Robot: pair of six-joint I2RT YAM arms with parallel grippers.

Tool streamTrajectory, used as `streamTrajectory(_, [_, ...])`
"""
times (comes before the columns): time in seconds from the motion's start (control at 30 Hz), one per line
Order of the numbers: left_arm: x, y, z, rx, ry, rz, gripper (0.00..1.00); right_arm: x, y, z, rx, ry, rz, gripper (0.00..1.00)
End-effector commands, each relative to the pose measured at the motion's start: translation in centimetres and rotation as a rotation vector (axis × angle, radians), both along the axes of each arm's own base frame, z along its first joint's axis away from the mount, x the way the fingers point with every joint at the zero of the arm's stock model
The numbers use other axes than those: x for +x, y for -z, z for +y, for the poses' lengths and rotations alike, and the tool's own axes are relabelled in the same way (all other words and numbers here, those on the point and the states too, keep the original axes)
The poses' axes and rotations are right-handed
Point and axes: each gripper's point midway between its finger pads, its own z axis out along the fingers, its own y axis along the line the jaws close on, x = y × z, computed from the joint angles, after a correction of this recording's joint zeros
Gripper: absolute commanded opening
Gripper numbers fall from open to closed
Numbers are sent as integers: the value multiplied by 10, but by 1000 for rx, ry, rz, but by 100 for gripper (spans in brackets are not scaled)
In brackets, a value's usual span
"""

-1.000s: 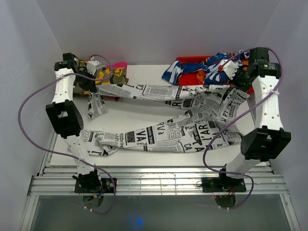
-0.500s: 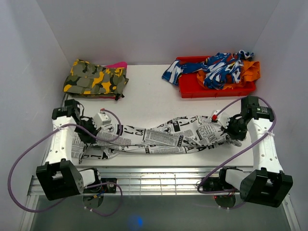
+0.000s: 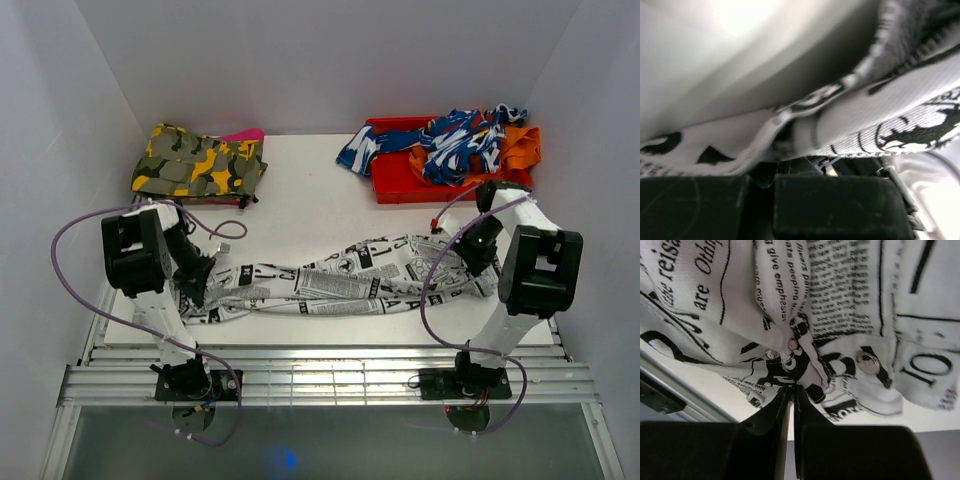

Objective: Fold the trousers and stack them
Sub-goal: Flatten the trousers out

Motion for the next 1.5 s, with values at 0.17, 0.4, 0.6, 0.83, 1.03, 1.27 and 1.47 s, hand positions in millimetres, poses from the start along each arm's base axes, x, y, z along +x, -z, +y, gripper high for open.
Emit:
streamTrajectory(0.17, [234, -20, 72, 259, -143, -594, 0, 136, -68, -18, -49, -61, -312, 8])
streamTrajectory(0.4, [290, -143, 98, 270, -171, -895, 0, 154, -162, -25, -54, -131, -502, 8])
streamTrajectory(0.6, [217, -204, 103, 151, -132, -1037, 0, 89, -215, -26, -76, -277, -636, 8])
streamTrajectory(0.83, [77, -90, 101, 167, 101, -816, 0, -30, -106, -22, -118, -483, -393, 8])
streamTrajectory(1.03, [34, -12, 102, 229, 90, -653, 32, -81, -27, -29, -168, -565, -224, 56])
streamTrajectory(1.27, [58, -59, 79, 75, 50, -747, 65, -54, -64, -27, -126, -409, -258, 96])
streamTrajectory(1.47, [84, -107, 78, 46, 74, -868, 66, 5, -118, -14, -10, -203, -333, 91])
